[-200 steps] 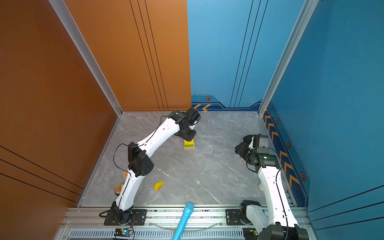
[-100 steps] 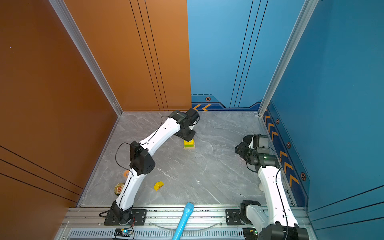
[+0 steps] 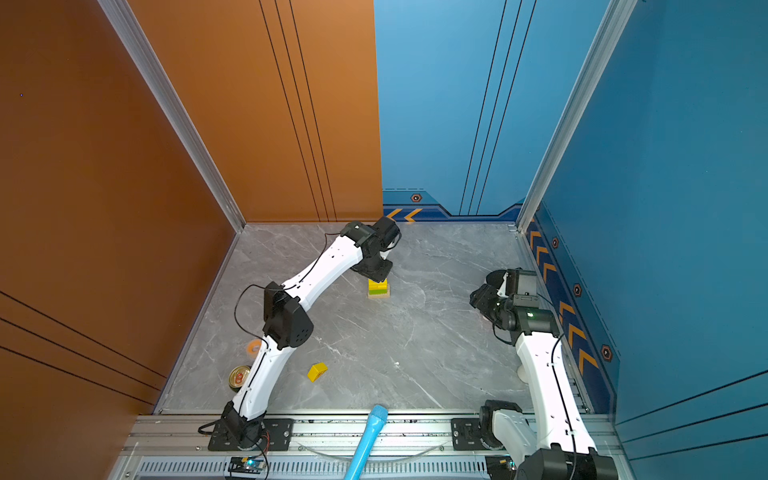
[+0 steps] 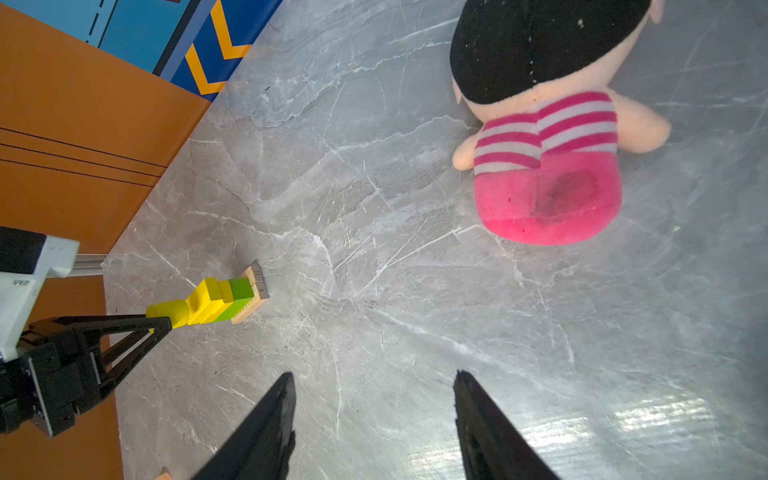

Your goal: Build the wood block tower

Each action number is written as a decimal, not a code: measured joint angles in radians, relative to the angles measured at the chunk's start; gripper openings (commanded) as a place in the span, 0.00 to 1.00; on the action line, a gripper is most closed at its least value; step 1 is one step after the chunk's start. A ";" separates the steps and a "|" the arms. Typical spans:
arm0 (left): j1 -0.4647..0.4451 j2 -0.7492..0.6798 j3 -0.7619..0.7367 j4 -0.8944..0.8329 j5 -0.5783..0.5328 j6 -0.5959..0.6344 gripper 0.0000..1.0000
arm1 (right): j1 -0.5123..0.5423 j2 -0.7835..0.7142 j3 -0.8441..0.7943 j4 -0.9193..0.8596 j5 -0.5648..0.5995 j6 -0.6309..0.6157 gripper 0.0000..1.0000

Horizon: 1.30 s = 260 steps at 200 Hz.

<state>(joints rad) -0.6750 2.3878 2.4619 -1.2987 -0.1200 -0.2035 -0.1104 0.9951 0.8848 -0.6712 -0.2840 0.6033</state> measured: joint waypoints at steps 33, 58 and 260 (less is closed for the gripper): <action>0.000 0.001 0.000 0.000 0.001 -0.002 0.24 | 0.000 0.000 0.000 0.000 0.000 0.000 0.62; 0.000 0.001 0.000 0.000 0.001 -0.003 0.24 | 0.000 0.000 0.000 0.000 0.000 0.000 0.62; 0.012 0.024 0.019 0.000 0.013 -0.007 0.27 | 0.000 0.000 0.000 0.000 0.000 0.000 0.62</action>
<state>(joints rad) -0.6628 2.4115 2.4805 -1.2984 -0.1074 -0.2108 -0.1104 0.9955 0.8848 -0.6712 -0.2840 0.6033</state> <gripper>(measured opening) 0.314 0.621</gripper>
